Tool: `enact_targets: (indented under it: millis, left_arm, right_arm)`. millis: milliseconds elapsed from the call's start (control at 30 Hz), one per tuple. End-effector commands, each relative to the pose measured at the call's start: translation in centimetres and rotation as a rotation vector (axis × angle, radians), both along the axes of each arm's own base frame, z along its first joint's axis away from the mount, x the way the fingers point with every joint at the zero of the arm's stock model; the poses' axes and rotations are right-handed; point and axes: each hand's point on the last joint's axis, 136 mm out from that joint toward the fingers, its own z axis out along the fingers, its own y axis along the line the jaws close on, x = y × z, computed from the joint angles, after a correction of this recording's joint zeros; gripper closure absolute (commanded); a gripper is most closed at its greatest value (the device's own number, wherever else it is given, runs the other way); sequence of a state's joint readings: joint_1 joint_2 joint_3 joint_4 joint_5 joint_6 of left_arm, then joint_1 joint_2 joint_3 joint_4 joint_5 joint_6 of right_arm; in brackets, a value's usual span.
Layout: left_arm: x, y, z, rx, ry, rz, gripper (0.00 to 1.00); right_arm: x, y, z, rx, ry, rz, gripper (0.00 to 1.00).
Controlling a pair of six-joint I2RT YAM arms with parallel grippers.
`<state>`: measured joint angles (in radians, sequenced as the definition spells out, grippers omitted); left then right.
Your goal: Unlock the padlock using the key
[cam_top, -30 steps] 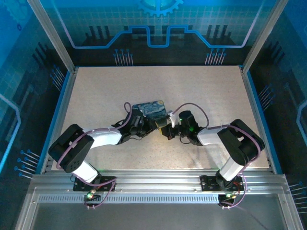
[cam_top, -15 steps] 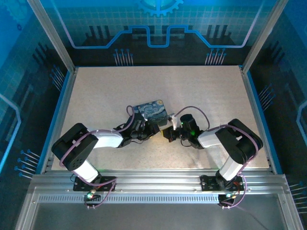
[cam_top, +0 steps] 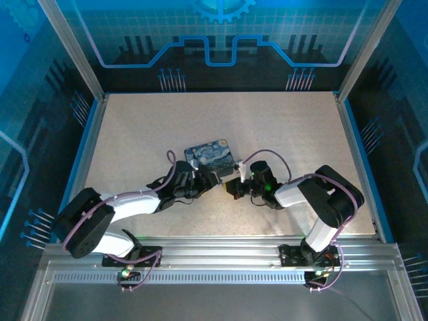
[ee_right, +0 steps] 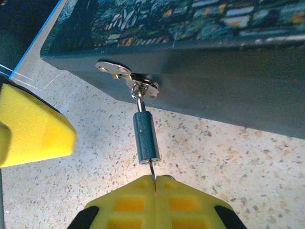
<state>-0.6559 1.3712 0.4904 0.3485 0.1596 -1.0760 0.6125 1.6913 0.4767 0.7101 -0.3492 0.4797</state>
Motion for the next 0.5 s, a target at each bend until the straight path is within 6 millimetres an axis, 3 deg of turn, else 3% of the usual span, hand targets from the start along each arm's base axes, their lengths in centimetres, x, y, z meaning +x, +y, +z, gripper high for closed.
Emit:
enact_targets:
  millis: [0,267,467]
  left_arm:
    - [-0.4,1.7,-0.3,0.016,-0.004,0.071,0.43]
    - [-1.1,3.7,0.3,-0.046,-0.021,0.176,0.43]
    - [-1.2,3.3,-0.2,-0.1,0.013,0.196,0.44]
  right_arm:
    - [-0.9,0.8,0.3,0.038,0.043,0.012,1.0]
    - [-2.4,2.1,-0.2,0.079,0.197,-0.025,1.0]
    - [-2.9,2.6,-0.3,0.122,0.264,-0.076,1.0]
